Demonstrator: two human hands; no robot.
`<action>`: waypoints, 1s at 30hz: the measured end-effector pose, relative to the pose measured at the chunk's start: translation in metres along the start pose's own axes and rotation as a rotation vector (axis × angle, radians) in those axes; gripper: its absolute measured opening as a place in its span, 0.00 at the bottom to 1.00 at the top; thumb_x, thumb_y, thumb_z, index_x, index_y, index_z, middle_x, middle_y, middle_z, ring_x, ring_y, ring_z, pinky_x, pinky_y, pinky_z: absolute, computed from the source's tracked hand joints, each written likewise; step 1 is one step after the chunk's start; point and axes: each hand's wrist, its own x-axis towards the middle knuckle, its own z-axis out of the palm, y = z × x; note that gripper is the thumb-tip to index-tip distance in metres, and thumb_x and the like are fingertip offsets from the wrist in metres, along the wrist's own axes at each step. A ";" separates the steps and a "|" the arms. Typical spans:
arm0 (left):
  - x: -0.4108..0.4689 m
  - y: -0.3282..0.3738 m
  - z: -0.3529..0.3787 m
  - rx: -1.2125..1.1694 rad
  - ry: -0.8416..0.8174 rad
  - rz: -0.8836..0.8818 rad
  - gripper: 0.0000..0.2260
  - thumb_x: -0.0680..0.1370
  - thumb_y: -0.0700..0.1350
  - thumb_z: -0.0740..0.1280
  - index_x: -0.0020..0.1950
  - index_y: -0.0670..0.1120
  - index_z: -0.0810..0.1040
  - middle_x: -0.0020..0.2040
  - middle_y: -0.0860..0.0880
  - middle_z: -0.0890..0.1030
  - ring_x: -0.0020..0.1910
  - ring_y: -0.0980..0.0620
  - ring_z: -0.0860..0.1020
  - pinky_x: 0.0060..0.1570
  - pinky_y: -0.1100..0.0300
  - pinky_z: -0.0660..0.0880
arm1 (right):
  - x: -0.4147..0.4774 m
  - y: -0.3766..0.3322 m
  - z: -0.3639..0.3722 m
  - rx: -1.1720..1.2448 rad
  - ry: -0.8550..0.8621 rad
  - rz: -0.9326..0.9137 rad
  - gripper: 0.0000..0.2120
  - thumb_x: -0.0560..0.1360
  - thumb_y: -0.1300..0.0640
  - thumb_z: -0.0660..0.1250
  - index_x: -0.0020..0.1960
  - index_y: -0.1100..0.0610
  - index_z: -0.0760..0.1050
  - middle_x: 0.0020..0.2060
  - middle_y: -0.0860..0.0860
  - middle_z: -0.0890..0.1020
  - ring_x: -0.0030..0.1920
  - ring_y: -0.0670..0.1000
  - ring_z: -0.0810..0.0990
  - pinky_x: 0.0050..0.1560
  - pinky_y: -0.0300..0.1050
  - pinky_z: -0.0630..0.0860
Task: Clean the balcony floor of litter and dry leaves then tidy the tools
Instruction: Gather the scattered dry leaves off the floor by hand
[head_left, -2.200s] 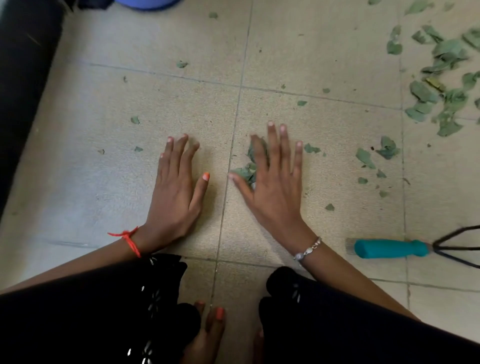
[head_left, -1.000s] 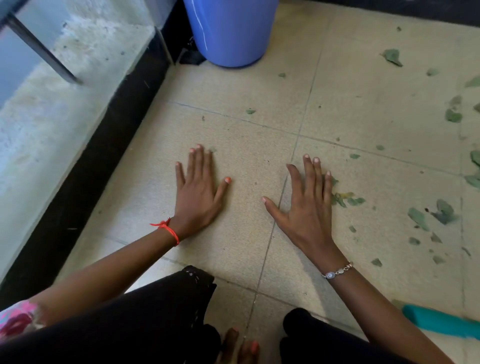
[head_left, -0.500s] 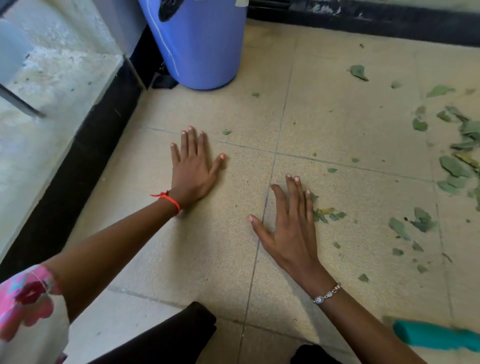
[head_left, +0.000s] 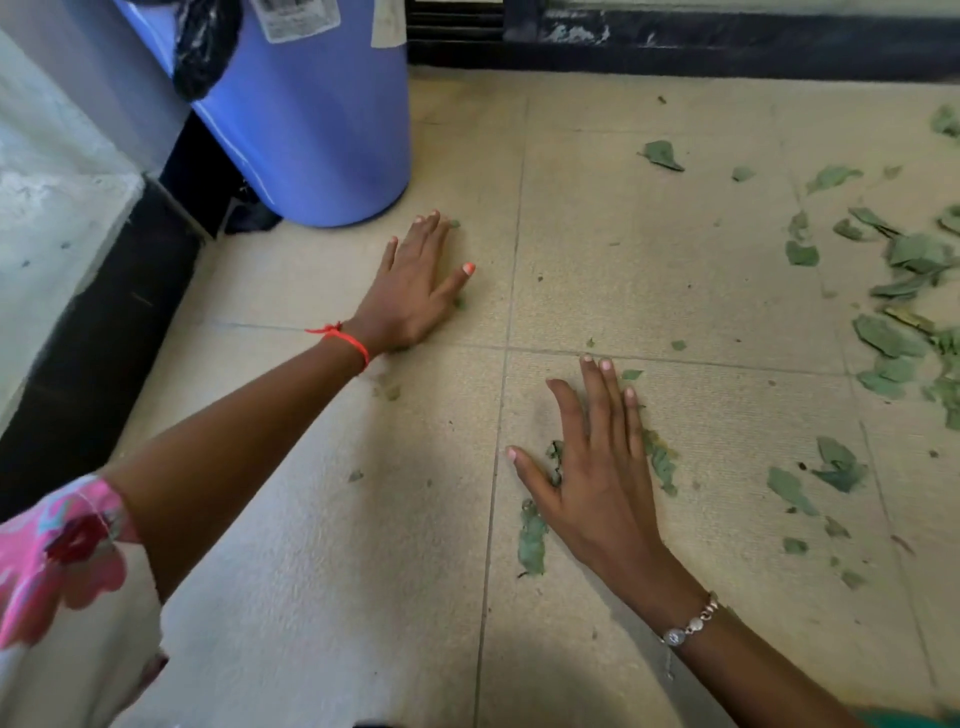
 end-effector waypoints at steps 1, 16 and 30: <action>0.010 -0.001 0.000 0.000 -0.025 -0.002 0.28 0.82 0.56 0.50 0.78 0.44 0.48 0.78 0.48 0.48 0.77 0.53 0.45 0.74 0.53 0.40 | 0.003 0.004 -0.001 -0.003 0.006 0.013 0.31 0.77 0.38 0.52 0.71 0.57 0.61 0.74 0.60 0.59 0.75 0.56 0.51 0.74 0.53 0.47; -0.112 0.034 -0.002 -0.697 -0.245 0.135 0.22 0.79 0.55 0.51 0.64 0.46 0.75 0.66 0.54 0.75 0.69 0.58 0.69 0.70 0.65 0.59 | 0.009 0.014 -0.003 0.147 -0.014 0.050 0.27 0.79 0.43 0.51 0.71 0.58 0.63 0.75 0.54 0.59 0.76 0.51 0.52 0.74 0.43 0.47; -0.125 0.062 0.045 -0.026 0.101 -0.159 0.37 0.74 0.65 0.37 0.77 0.45 0.49 0.78 0.47 0.46 0.77 0.51 0.42 0.72 0.56 0.37 | 0.012 0.023 -0.016 0.095 0.044 0.272 0.31 0.77 0.39 0.50 0.73 0.57 0.61 0.74 0.57 0.58 0.76 0.55 0.50 0.75 0.51 0.45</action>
